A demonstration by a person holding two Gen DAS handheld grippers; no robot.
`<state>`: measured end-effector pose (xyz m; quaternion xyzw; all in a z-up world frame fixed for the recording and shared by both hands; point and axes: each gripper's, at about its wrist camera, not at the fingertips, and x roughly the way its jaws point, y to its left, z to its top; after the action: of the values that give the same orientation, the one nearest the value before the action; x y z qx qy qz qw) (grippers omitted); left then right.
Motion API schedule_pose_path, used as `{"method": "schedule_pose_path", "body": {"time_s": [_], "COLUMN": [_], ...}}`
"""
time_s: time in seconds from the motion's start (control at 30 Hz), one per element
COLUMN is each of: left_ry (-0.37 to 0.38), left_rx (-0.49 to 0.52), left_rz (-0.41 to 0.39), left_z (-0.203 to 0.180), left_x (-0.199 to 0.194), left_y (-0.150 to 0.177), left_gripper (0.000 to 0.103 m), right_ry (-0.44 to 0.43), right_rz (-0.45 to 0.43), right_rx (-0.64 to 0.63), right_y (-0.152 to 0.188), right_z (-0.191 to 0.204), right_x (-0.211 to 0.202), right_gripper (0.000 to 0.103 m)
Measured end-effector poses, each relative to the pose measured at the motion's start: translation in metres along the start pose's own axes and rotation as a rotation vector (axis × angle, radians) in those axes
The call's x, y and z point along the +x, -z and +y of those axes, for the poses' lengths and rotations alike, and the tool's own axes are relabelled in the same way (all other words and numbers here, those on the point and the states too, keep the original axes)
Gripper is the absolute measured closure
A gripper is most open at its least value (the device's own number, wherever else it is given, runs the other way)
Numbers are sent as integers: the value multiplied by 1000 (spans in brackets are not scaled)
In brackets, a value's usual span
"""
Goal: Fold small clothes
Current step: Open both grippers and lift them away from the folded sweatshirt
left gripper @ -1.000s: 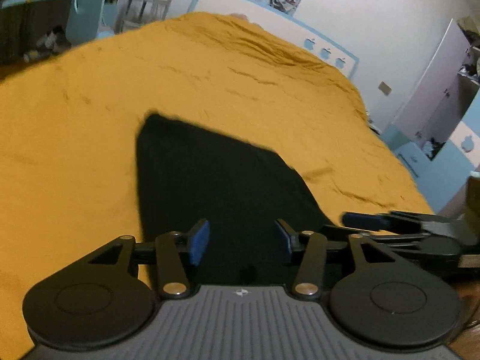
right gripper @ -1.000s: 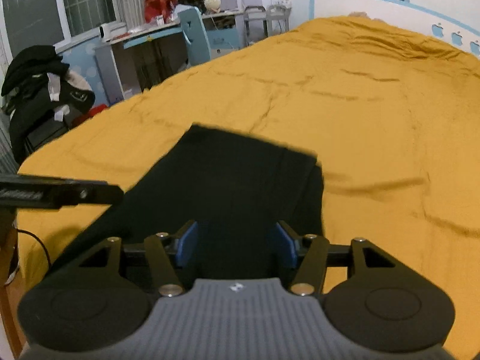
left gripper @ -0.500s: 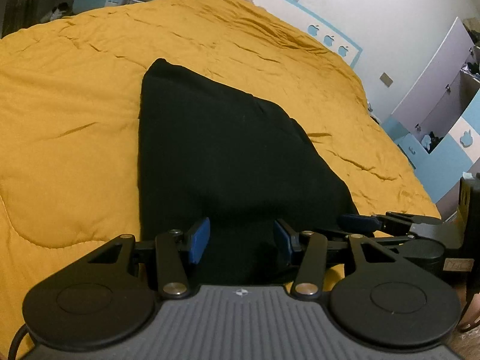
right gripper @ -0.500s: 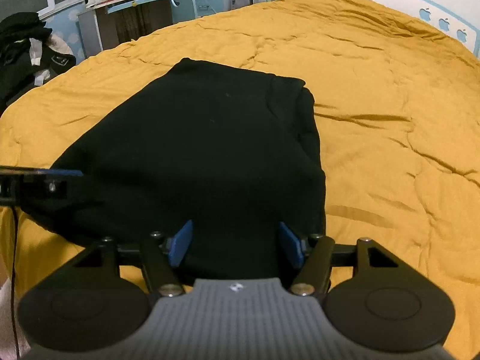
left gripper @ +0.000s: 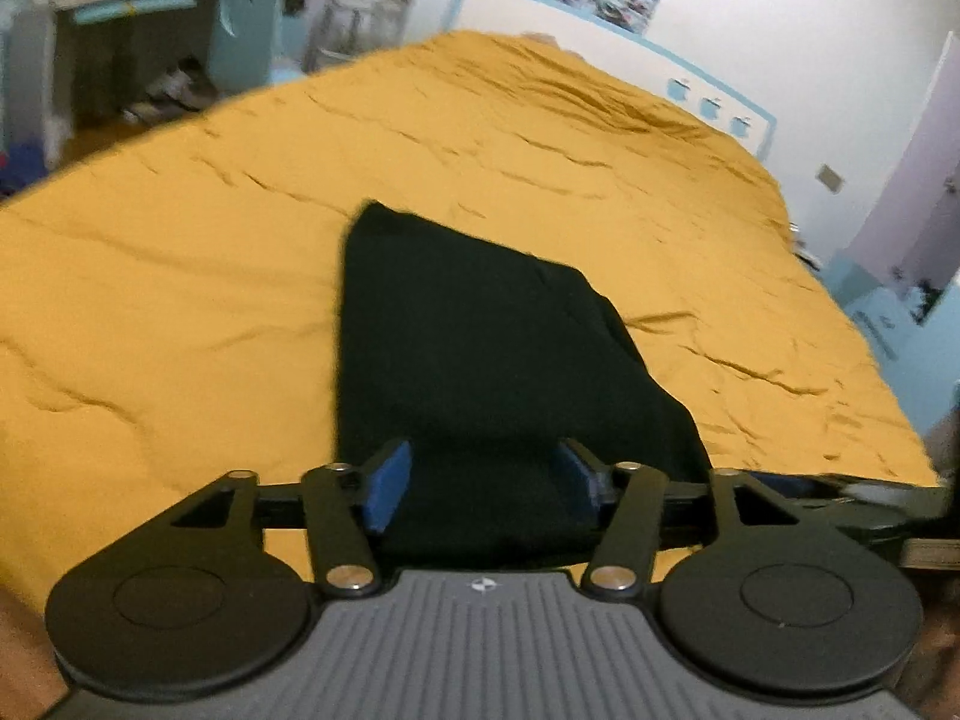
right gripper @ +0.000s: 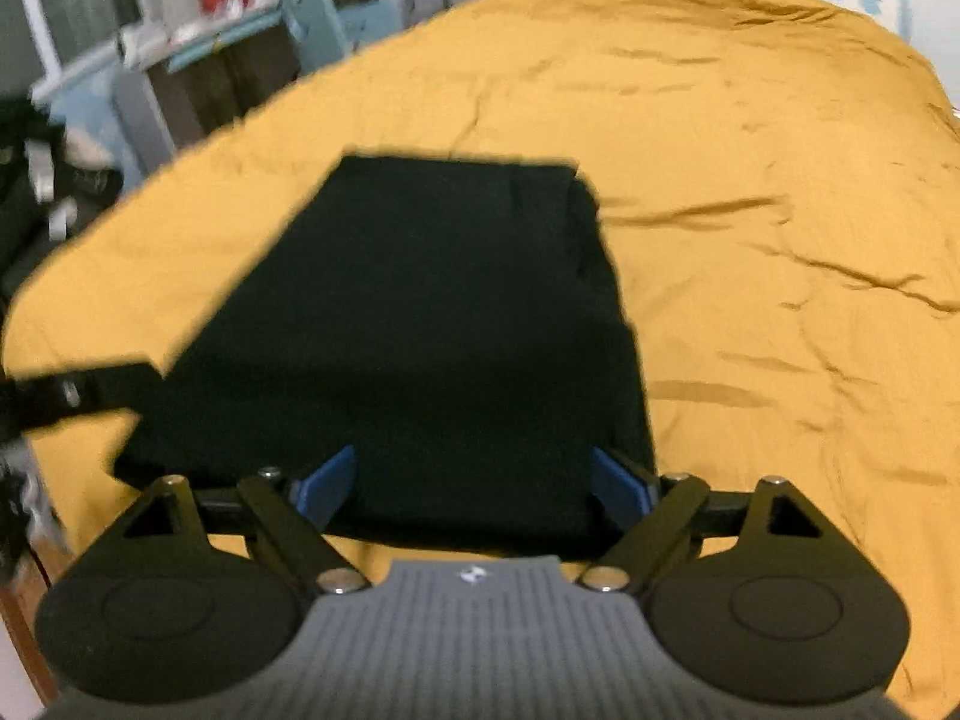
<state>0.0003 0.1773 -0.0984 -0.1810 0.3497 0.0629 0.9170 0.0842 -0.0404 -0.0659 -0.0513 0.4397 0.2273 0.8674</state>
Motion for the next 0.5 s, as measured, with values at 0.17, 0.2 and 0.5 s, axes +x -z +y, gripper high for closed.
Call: {"method": "schedule_pose_path", "body": {"time_s": [0.17, 0.2, 0.5], "left_ry": [-79, -90, -171], "left_rx": [-11, -6, 14], "left_rz": [-5, -11, -4], "left_z": [-19, -22, -40], "left_x": [-29, -33, -54], "left_y": [8, 9, 20], "left_gripper": [33, 33, 32], "right_ry": [136, 152, 173], "right_rz": [-66, -75, -137], "right_rx": [-48, -47, -30], "right_y": [3, 5, 17], "right_z": [25, 27, 36], "right_x": [-52, -60, -104], "right_gripper": [21, 21, 21]}}
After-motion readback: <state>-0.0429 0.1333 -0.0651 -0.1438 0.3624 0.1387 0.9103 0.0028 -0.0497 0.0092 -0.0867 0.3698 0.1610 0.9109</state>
